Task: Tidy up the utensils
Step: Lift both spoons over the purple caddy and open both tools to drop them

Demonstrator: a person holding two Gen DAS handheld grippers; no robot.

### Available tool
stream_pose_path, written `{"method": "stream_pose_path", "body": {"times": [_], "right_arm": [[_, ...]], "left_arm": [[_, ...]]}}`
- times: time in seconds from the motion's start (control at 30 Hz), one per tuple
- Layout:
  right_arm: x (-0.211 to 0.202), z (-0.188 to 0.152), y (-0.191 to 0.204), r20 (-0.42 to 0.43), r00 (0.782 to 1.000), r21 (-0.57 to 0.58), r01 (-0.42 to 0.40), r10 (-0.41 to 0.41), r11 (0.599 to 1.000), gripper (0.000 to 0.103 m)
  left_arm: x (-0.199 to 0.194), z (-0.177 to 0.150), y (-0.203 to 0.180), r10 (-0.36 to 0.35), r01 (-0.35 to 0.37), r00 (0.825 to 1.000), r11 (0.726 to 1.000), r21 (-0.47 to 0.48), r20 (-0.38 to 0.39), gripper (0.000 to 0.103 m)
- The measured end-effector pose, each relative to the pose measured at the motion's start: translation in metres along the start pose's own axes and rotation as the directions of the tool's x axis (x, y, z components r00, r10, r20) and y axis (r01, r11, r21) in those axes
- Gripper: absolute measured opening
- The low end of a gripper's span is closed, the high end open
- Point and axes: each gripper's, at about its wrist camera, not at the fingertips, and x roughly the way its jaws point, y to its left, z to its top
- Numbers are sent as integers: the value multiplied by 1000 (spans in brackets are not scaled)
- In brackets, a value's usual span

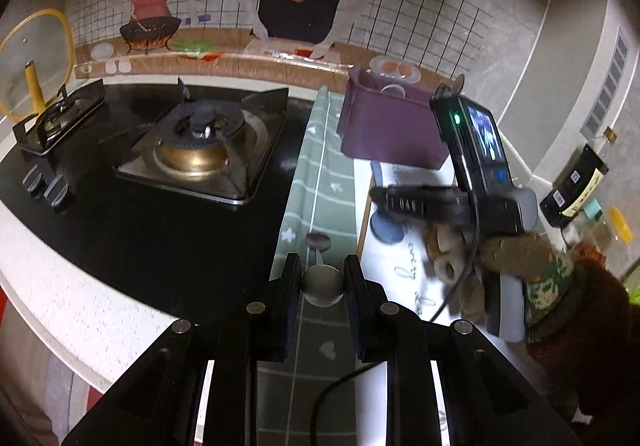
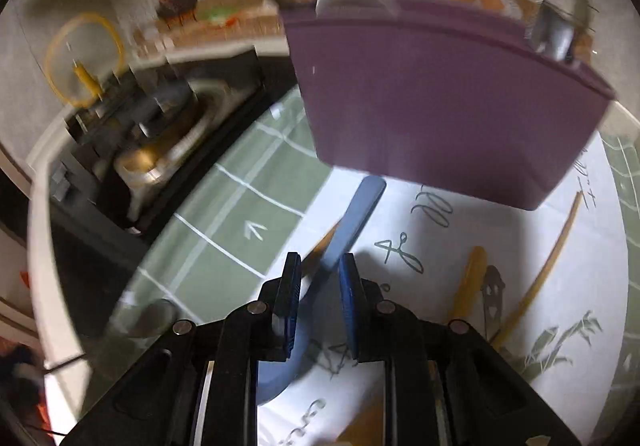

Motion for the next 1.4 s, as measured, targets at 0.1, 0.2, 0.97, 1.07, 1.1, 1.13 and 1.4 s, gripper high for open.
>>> {"method": "stream_pose_path", "body": {"times": [0.1,0.2,0.97,1.07,1.1,1.13,1.4], "right_arm": [[-6,-13,-1,-30,999,-72,9,-11,997,18],[-18,-34,-5,-34,998,-165,48,-54,985,18],[-84,-30,-45,138,988,-63,-62,71,996,9],[-112,-40,-60,185,979,-31,-78,83,996,9],[-118,-40,-61,197,977,-23,-79,82,997,9],[-125,-42,-64,214,973,-12,-83,84,996,9],[-154,-41,-75,298,952,35,-90,76,995,9]], "left_arm": [[0,5,1,-9,9,1000,1000,-8,5,22],[-1,10,2,-13,13,1000,1000,-13,5,22],[-13,32,-11,-5,5,999,1000,16,38,22],[-15,40,-18,-22,21,999,999,32,42,22],[-15,43,-20,-27,26,999,999,36,43,22],[-16,46,-23,-31,29,999,999,41,45,22],[-19,62,-34,-67,64,996,997,53,51,22]]}}
